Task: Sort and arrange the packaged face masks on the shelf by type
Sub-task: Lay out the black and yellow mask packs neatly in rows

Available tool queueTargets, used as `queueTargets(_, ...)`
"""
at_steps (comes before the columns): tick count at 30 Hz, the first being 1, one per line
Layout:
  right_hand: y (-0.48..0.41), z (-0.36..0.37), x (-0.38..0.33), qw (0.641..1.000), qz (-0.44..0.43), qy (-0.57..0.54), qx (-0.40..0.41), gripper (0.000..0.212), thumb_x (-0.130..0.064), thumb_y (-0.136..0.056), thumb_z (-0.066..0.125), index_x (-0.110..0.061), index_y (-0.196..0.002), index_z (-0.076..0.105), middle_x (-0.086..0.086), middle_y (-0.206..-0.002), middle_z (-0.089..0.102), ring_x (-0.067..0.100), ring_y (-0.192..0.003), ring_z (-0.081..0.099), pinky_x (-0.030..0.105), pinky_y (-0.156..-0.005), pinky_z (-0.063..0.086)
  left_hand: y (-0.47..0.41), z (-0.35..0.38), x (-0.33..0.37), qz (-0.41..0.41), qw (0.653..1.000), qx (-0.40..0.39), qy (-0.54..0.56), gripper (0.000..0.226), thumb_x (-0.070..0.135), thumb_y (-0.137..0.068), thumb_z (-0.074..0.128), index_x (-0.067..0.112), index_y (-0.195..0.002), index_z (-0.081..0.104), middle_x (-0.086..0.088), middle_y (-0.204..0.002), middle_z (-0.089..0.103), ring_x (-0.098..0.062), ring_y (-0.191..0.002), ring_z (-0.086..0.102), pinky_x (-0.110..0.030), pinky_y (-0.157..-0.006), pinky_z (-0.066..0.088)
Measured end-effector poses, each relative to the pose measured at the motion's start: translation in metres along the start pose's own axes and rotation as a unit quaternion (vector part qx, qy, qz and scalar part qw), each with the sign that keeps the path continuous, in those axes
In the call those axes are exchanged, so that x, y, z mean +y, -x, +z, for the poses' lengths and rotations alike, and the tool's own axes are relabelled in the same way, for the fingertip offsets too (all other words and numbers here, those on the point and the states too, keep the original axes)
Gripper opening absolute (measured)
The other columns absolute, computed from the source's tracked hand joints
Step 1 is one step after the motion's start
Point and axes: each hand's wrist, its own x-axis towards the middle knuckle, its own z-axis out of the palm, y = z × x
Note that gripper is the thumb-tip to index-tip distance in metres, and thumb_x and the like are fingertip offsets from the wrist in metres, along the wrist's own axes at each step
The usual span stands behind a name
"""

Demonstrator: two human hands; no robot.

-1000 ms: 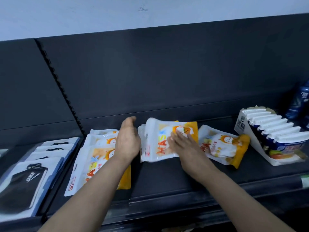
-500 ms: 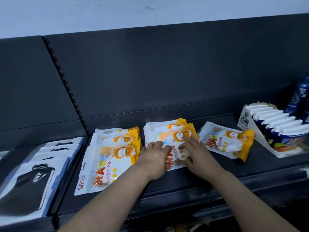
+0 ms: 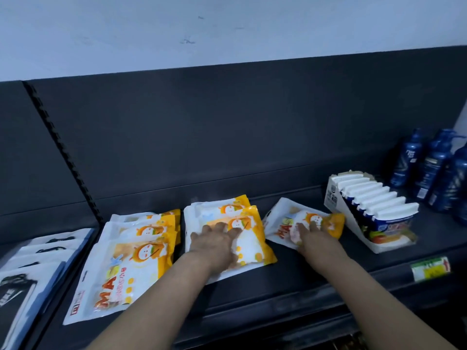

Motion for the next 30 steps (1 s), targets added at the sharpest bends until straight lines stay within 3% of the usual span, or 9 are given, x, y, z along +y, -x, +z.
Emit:
queueTargets(5, 0.004, -0.004, 0.012, 0.995, -0.019, 0.077, 0.058, 0.057, -0.009, -0.097, 0.032, -0.005, -0.149, 0.009, 0.026, -0.146, 0.031, 0.036, -0.13, 0.041, 0.039, -0.099, 0.042, -0.002, -0.009, 0.016, -0.042, 0.999, 0.006, 0.014, 0.068, 0.047, -0.089, 0.054, 0.035, -0.148, 0.022, 0.0, -0.156, 0.021, -0.029, -0.14, 0.025, -0.055, -0.11, 0.026)
queueTargets(7, 0.003, -0.008, 0.02, 0.989, -0.032, 0.066, 0.128, 0.052, -0.009, -0.093, 0.039, -0.005, -0.144, 0.026, 0.018, -0.128, 0.053, 0.027, -0.108, 0.06, 0.036, -0.089, 0.048, 0.0, -0.01, 0.024, -0.053, 0.998, 0.013, 0.023, 0.066, 0.044, -0.091, 0.052, 0.032, -0.148, 0.022, -0.001, -0.157, 0.019, -0.028, -0.142, 0.022, -0.057, -0.112, 0.022)
queueTargets(10, -0.001, -0.01, 0.032, 0.98, -0.065, -0.007, 0.191, 0.045, -0.001, -0.077, 0.056, -0.001, -0.122, 0.054, 0.018, -0.093, 0.068, 0.032, -0.071, 0.067, 0.038, -0.067, 0.055, -0.002, -0.006, 0.035, -0.048, 0.996, 0.044, 0.068, 0.061, 0.035, -0.094, 0.05, 0.029, -0.149, 0.023, 0.0, -0.157, 0.022, -0.025, -0.142, 0.024, -0.054, -0.114, 0.022)
queueTargets(12, 0.001, -0.015, 0.035, 0.976, -0.081, -0.072, 0.189, 0.05, -0.003, -0.085, 0.051, -0.003, -0.135, 0.044, 0.021, -0.123, 0.06, 0.033, -0.088, 0.067, 0.036, -0.065, 0.056, -0.006, -0.005, 0.045, -0.033, 0.99, 0.079, 0.111, 0.056, 0.029, -0.096, 0.047, 0.028, -0.148, 0.026, 0.003, -0.155, 0.027, -0.023, -0.14, 0.028, -0.05, -0.114, 0.024)
queueTargets(15, 0.01, -0.017, 0.039, 0.971, -0.111, -0.094, 0.189, 0.056, -0.012, -0.097, 0.035, -0.013, -0.15, 0.016, 0.006, -0.154, 0.03, 0.021, -0.121, 0.054, 0.031, -0.085, 0.048, -0.01, -0.005, 0.061, -0.033, 0.968, 0.156, 0.195, 0.046, 0.021, -0.099, 0.04, 0.024, -0.145, 0.035, -0.001, -0.146, 0.044, -0.023, -0.133, 0.041, -0.038, -0.107, 0.036)
queueTargets(20, 0.025, -0.024, 0.046, 0.944, -0.163, -0.166, 0.234, 0.056, -0.012, -0.097, 0.037, -0.016, -0.15, 0.017, 0.005, -0.155, 0.027, 0.016, -0.132, 0.044, 0.026, -0.095, 0.043, -0.011, -0.012, 0.072, -0.112, 0.858, 0.297, 0.404, 0.034, 0.027, -0.102, 0.036, 0.019, -0.133, 0.048, -0.003, -0.114, 0.068, -0.024, -0.11, 0.061, -0.036, -0.094, 0.047)
queueTargets(23, 0.023, -0.024, 0.039, 0.932, -0.194, -0.199, 0.234, 0.058, -0.005, -0.095, 0.035, -0.018, -0.15, 0.02, 0.003, -0.155, 0.028, 0.014, -0.139, 0.035, 0.023, -0.103, 0.036, -0.001, -0.014, 0.064, -0.17, 0.802, 0.351, 0.452, 0.034, 0.025, -0.102, 0.034, 0.018, -0.135, 0.044, -0.003, -0.116, 0.066, -0.023, -0.108, 0.061, -0.042, -0.094, 0.049)
queueTargets(26, 0.023, -0.022, 0.015, 0.906, -0.241, -0.22, 0.27, 0.055, -0.004, -0.087, 0.03, -0.008, -0.141, 0.042, 0.013, -0.142, 0.048, 0.024, -0.128, 0.05, 0.03, -0.105, 0.037, 0.023, -0.008, 0.044, -0.216, 0.767, 0.401, 0.452, 0.035, 0.022, -0.102, 0.033, 0.017, -0.135, 0.041, -0.003, -0.125, 0.062, -0.022, -0.114, 0.058, -0.041, -0.096, 0.046)
queueTargets(30, 0.034, -0.019, -0.029, 0.896, -0.311, -0.074, 0.309, 0.054, -0.01, -0.078, 0.034, -0.004, -0.124, 0.061, 0.013, -0.123, 0.064, 0.025, -0.112, 0.063, 0.042, -0.096, 0.046, 0.06, 0.003, 0.016, -0.274, 0.747, 0.417, 0.439, 0.035, 0.026, -0.102, 0.036, 0.017, -0.134, 0.042, -0.005, -0.13, 0.059, -0.026, -0.117, 0.054, -0.037, -0.097, 0.041)
